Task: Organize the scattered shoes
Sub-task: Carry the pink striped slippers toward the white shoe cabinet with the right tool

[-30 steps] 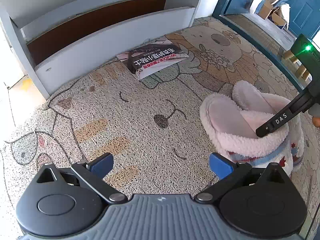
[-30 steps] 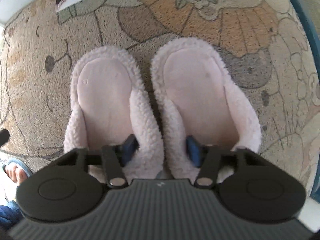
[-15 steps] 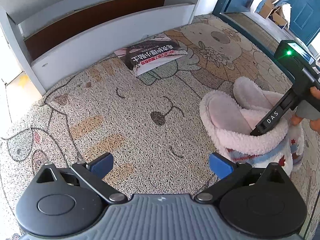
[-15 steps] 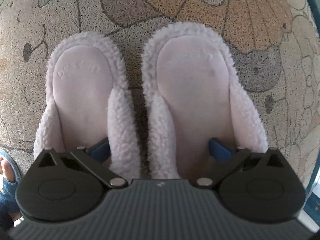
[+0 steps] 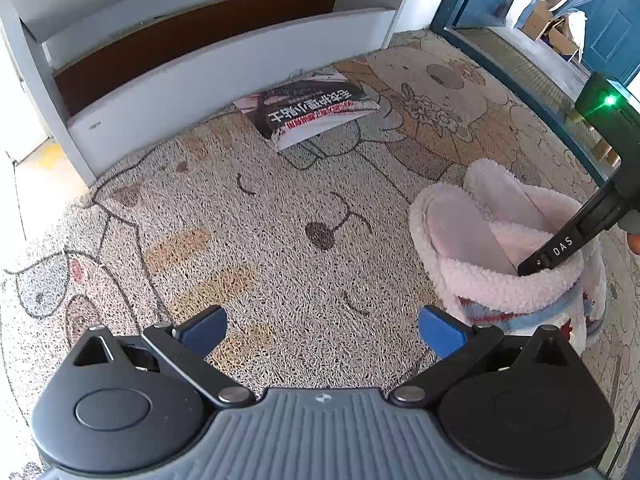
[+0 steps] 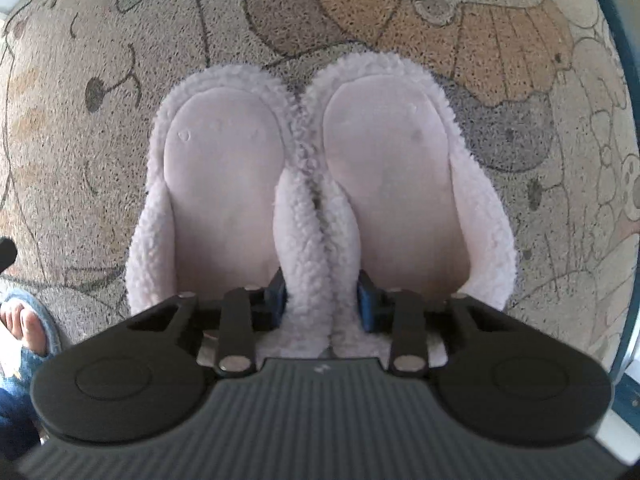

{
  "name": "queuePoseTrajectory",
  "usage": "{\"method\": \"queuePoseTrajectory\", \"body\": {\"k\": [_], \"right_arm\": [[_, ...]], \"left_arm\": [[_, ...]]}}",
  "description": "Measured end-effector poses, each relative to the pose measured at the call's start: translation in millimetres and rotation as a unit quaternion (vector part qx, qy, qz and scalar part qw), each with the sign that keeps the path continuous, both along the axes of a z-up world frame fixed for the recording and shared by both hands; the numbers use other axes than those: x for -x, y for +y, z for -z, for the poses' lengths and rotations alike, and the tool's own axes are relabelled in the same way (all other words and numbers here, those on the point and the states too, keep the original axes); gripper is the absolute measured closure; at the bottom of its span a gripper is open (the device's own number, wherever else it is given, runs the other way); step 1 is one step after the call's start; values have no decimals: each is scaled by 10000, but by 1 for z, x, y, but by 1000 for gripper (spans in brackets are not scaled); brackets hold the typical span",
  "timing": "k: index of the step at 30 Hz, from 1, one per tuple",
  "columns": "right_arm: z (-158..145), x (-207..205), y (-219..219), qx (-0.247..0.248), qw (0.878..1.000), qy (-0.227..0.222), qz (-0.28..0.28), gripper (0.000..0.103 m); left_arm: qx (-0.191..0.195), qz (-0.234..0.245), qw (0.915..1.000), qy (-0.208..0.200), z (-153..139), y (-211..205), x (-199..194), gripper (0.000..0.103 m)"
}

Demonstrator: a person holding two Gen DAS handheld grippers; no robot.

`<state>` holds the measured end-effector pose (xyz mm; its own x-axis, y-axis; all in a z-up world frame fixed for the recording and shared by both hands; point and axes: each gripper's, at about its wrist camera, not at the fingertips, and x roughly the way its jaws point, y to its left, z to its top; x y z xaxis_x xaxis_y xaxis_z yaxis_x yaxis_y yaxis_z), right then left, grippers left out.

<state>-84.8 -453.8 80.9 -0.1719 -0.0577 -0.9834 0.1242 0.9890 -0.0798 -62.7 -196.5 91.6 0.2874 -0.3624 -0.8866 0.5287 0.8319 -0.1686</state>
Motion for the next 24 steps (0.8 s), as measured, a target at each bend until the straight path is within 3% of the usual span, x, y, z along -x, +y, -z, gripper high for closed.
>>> {"method": "queuePoseTrajectory", "body": {"k": [3,10,20,24], "right_arm": [[-11,14,2,126,9996,-258,74,76],[-61,72,-9,423,9884,-1358,530,76],[-94,84,-28,910,9641,-2283,1008,77],[-113,89,-22,1148,9523,-2573,1172,77]], "left_arm": [[-1,2,10000,-13,0,2,-1,1],[-14,-24,10000,24,1,6,-2,1],[-132,304,9981,-512,-30,20,16,1],[-139,143,9991,-374,-42,46,18,1]]}}
